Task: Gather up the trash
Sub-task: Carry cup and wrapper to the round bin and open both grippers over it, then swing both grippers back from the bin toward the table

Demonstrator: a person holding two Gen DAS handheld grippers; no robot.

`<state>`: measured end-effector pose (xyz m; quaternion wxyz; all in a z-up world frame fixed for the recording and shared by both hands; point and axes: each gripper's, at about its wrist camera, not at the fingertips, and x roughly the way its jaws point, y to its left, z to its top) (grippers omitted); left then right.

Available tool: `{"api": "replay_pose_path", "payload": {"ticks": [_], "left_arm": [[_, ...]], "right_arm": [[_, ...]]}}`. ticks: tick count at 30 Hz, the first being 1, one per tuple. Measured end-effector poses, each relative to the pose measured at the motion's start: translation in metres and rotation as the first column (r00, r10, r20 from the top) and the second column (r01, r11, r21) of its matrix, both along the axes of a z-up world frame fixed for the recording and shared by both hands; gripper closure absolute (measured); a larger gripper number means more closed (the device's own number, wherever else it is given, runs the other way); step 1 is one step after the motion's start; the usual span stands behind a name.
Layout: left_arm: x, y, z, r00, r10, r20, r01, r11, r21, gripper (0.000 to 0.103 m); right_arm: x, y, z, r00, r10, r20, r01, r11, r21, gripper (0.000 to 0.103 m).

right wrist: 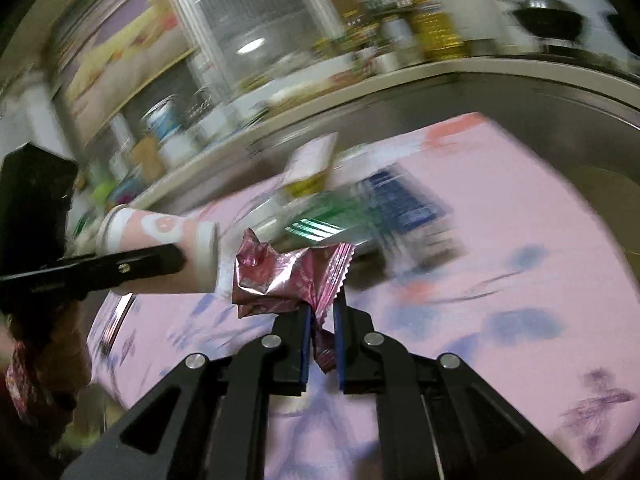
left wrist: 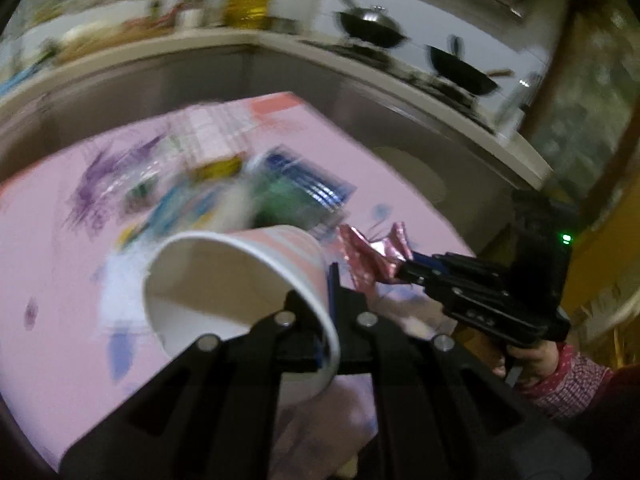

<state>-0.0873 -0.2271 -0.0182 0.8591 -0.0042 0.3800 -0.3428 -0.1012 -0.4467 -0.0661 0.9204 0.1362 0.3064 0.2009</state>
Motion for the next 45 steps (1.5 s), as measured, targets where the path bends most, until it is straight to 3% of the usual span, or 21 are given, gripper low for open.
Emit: {"api": "replay_pose_path", "payload": {"ticks": [4, 10, 13, 18, 20, 21, 22, 23, 28, 33, 36, 39, 42, 45], "left_arm": [[0.040, -0.102, 0.021, 0.986, -0.163, 0.047, 0.161, 0.986, 0.041, 0.101], [0.110, -0.252, 0.022, 0.955, -0.293, 0.041, 0.288, 0.953, 0.096, 0.101], [0.147, -0.313, 0.006, 0.950, -0.312, -0.018, 0.312, 0.944, 0.105, 0.101], [0.193, -0.367, -0.037, 0.948, -0.289, -0.132, 0.302, 0.949, 0.093, 0.101], [0.207, -0.377, -0.058, 0.942, -0.274, -0.194, 0.295, 0.951, 0.093, 0.088], [0.214, -0.382, -0.066, 0.938, -0.262, -0.228, 0.286, 0.955, 0.079, 0.068], [0.222, -0.382, -0.075, 0.936, -0.231, -0.265, 0.254, 0.966, 0.055, 0.052], [0.226, -0.381, -0.079, 0.939, -0.198, -0.281, 0.217, 0.976, 0.037, 0.048], [0.229, -0.368, -0.077, 0.946, -0.139, -0.294, 0.145, 0.989, -0.001, 0.046], [0.206, -0.337, -0.033, 0.974, -0.130, -0.188, 0.121, 0.991, -0.058, 0.046], [0.182, -0.301, -0.005, 0.987, -0.109, -0.117, 0.100, 0.992, -0.080, 0.046], [0.157, -0.259, 0.010, 0.998, -0.060, -0.034, 0.058, 0.997, -0.051, 0.046], [0.135, -0.196, 0.018, 0.999, 0.034, 0.030, -0.034, 0.999, -0.015, 0.038], [0.121, -0.131, 0.021, 0.990, 0.136, 0.033, -0.136, 0.991, -0.015, 0.038]], "right_arm": [[0.012, -0.080, 0.004, 0.982, -0.189, 0.003, 0.189, 0.982, 0.030, 0.095], [0.042, -0.207, -0.004, 0.903, -0.426, -0.050, 0.429, 0.902, 0.045, 0.095], [0.065, -0.247, -0.021, 0.875, -0.470, -0.115, 0.477, 0.878, 0.038, 0.095], [0.097, -0.281, -0.050, 0.850, -0.483, -0.209, 0.501, 0.865, 0.040, 0.090], [0.104, -0.289, -0.060, 0.839, -0.492, -0.235, 0.509, 0.861, 0.015, 0.085], [0.109, -0.290, -0.064, 0.838, -0.488, -0.244, 0.506, 0.862, 0.014, 0.080], [0.112, -0.290, -0.067, 0.840, -0.481, -0.251, 0.502, 0.865, 0.022, 0.077], [0.114, -0.290, -0.072, 0.839, -0.476, -0.263, 0.501, 0.865, 0.033, 0.071], [0.111, -0.287, -0.068, 0.848, -0.478, -0.230, 0.500, 0.865, 0.047, 0.066], [0.096, -0.286, -0.043, 0.851, -0.495, -0.175, 0.516, 0.850, 0.108, 0.066], [0.086, -0.273, -0.025, 0.863, -0.482, -0.151, 0.503, 0.847, 0.170, 0.066], [0.080, -0.246, -0.010, 0.892, -0.435, -0.123, 0.452, 0.868, 0.207, 0.066], [0.078, -0.212, 0.001, 0.924, -0.367, -0.108, 0.383, 0.894, 0.232, 0.066], [0.078, -0.174, 0.005, 0.952, -0.283, -0.116, 0.304, 0.917, 0.259, 0.066]]}}
